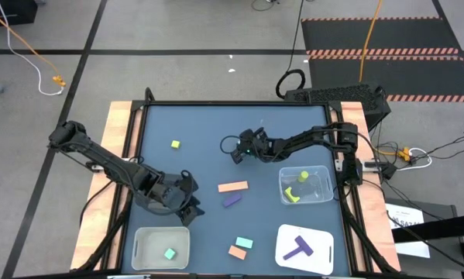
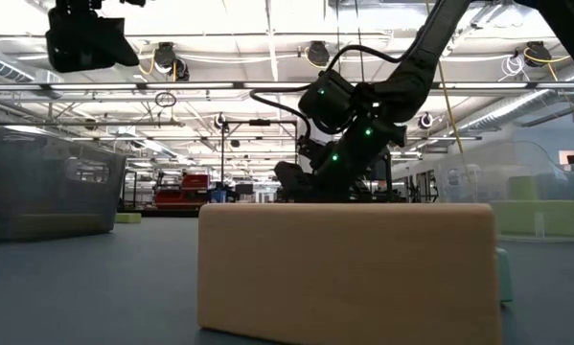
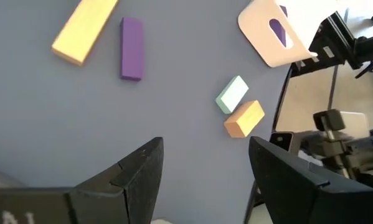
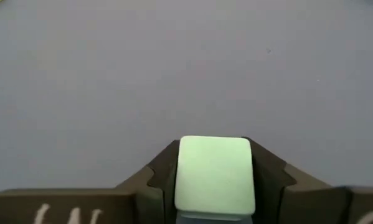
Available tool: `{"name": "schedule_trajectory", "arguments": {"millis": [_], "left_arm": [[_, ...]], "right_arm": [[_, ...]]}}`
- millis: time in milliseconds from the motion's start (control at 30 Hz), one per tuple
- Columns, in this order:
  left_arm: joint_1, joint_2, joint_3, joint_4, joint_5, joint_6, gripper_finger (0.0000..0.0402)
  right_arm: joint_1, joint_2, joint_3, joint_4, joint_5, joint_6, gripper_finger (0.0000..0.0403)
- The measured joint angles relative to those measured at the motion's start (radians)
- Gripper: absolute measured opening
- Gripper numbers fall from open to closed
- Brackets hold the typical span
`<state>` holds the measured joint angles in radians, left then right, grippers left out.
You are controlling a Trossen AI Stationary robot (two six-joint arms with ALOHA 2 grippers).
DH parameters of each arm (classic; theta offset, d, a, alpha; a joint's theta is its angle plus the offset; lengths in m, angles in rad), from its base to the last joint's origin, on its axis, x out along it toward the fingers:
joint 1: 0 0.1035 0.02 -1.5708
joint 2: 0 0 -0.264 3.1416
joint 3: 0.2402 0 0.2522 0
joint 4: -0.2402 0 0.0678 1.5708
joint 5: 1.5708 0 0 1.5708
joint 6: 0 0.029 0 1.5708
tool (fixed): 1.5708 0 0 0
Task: Sort & place blocks by color
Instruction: Put the top blue block into the gray bin
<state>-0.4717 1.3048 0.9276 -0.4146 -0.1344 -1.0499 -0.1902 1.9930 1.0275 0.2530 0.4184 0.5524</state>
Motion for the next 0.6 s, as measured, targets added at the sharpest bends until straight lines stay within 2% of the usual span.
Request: {"name": "schedule_trajectory", "arguments": {"millis": [267,600], "left_arm": [[0.013,0.000,0.000,0.000,-0.103,0.120,0.0237],[0.078,0.000,0.000,0.003,-0.253,0.454,0.0237]], "right_arm": [[-0.003,-0.077,-0.002,-0.002,-0.151,-0.070,0.0114],[-0.004,-0.358,-0.005,0.044,-0.280,-0.233,0.0114]]}}
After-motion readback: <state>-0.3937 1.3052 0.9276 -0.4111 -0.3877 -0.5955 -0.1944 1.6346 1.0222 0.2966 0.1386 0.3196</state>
